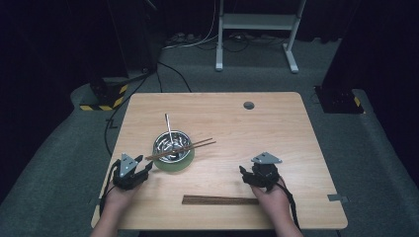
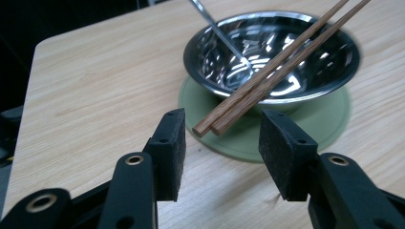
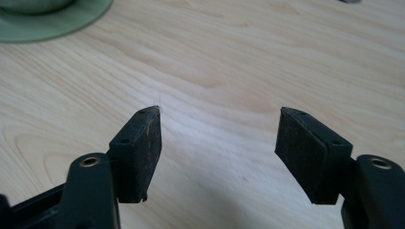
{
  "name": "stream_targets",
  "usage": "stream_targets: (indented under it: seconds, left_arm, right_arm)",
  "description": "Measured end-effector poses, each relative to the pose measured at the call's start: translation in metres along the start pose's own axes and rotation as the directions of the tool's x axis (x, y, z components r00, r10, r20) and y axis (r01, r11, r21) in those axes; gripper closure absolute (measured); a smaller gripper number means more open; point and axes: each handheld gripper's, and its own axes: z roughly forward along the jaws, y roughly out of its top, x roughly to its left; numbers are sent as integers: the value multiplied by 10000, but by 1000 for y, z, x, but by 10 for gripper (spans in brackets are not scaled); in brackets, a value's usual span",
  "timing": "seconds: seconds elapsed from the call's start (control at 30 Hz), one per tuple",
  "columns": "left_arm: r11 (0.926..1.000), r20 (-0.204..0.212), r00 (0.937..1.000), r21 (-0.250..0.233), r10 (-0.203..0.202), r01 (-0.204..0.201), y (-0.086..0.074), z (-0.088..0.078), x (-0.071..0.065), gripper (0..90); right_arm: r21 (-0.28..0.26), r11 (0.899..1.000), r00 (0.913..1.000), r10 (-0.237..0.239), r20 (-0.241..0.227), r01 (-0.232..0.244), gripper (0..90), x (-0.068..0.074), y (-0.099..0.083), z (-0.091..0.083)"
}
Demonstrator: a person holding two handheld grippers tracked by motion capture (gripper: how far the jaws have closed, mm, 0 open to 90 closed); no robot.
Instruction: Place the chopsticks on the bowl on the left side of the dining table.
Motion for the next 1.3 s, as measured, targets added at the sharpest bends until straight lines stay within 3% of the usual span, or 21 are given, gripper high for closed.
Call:
stream_targets:
  seconds: [0.1,0.13,0.17,0.27,0.6,0.87,0.97,1.07,1.3]
  left_arm:
    - [9996,-224,9997,286,71,-65,3,7,1,524]
    - [9996,-245,9996,254,-123,129,4,9,1,531]
    - [9998,-226,9997,192,-34,38,5,9,2,535]
    - [9995,-110,9999,308,-70,73,6,12,4,574]
    - [9975,-148,9986,503,499,-491,20,16,14,611]
    - [9964,-175,9987,709,477,-464,19,26,16,619]
    - [9978,-206,9994,617,262,-249,18,27,16,629]
    - [9975,-225,9992,626,338,-323,18,27,17,640]
    - [9975,-387,9987,639,329,-303,19,24,18,668]
  right_arm:
    - [-196,9997,9998,-164,70,165,362,9,9,8]
    - [-201,9996,9998,-178,52,179,375,12,12,10]
    - [-270,9993,9997,-261,42,262,411,14,14,13]
    - [-197,9997,9993,-130,-349,123,482,21,19,20]
    - [-512,9986,9966,-158,-807,117,554,42,33,49]
    - [-734,9973,9979,-38,-652,-10,632,48,48,67]
    - [-696,9975,9981,91,-612,-134,677,49,50,73]
    - [-921,9957,9983,-96,-578,43,723,51,51,72]
    - [-852,9962,9989,-235,-398,200,778,55,52,78]
